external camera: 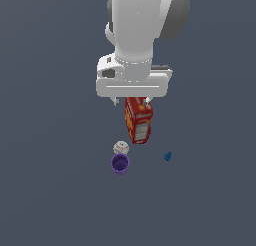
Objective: Pick up a designated object from a clutter of objects.
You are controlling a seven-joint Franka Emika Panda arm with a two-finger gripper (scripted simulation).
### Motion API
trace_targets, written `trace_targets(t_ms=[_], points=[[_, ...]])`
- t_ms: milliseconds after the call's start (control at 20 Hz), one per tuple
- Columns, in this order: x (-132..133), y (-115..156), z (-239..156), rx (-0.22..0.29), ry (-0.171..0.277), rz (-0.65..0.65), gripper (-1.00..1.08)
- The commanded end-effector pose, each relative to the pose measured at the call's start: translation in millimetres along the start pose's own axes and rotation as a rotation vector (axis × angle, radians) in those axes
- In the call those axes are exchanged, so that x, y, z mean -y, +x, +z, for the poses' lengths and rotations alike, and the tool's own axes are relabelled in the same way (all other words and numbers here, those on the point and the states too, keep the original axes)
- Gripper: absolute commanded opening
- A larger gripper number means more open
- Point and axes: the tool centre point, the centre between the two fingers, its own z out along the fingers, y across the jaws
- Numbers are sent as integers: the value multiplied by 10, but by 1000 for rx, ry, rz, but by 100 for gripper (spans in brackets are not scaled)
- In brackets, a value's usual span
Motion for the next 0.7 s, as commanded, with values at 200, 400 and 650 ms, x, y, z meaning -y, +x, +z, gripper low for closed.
trace_targets(t_ms=[200, 400, 650], points=[[18, 8, -6, 2, 4, -9, 28], [27, 12, -10, 3, 6, -14, 28], [13, 32, 21, 12, 16, 4, 28]])
